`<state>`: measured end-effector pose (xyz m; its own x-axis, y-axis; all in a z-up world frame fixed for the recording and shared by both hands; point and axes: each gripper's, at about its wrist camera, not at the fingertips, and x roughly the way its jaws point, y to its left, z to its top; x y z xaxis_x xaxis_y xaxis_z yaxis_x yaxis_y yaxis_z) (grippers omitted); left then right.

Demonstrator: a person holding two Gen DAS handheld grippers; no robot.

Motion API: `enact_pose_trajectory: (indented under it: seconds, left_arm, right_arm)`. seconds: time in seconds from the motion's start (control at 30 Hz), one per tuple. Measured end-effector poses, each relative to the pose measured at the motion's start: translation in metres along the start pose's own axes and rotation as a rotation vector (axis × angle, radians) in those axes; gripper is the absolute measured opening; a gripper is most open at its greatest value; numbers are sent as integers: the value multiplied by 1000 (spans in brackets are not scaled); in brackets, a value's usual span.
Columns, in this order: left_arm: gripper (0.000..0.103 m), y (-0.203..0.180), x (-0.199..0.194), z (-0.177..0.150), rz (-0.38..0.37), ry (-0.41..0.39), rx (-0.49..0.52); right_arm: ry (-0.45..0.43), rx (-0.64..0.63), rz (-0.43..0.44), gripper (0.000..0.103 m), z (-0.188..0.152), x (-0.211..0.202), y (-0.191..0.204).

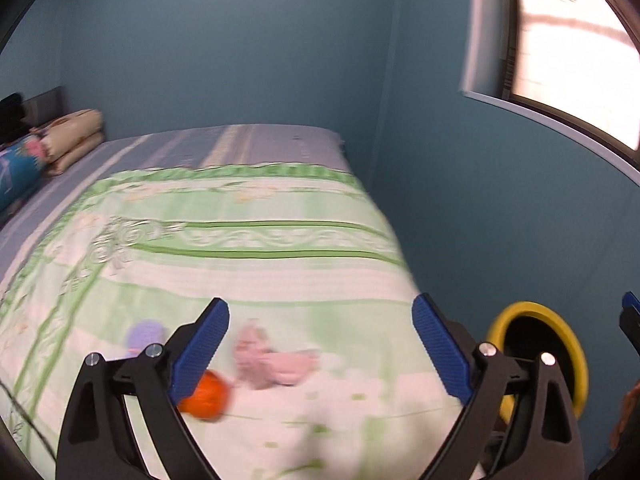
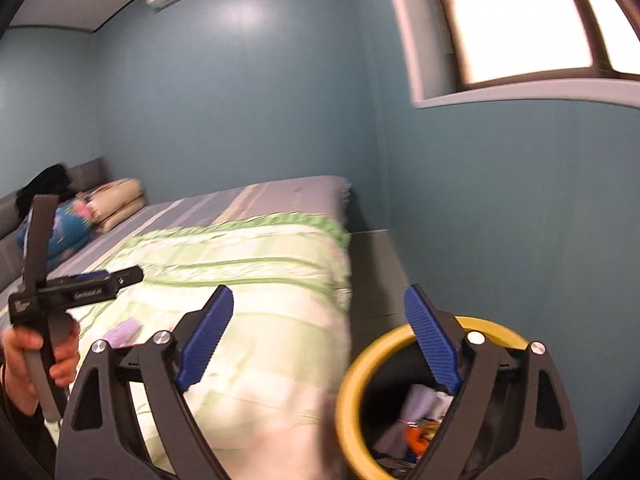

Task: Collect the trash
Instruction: 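Move both open tools back toward the trash on the bed, then grasp a purple foam net with the left tool while the right tool grasps an orange peel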

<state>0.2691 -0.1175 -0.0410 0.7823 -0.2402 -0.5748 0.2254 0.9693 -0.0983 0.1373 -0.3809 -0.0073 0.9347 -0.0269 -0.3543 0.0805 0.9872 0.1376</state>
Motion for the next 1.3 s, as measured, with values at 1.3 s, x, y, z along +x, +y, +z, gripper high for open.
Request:
enact_pose_trajectory:
  seconds: [1.3]
  left_arm:
    - [90,230,119,-84,223,299,-242]
  right_arm:
    - [455,-365,464,82,-129,198,276]
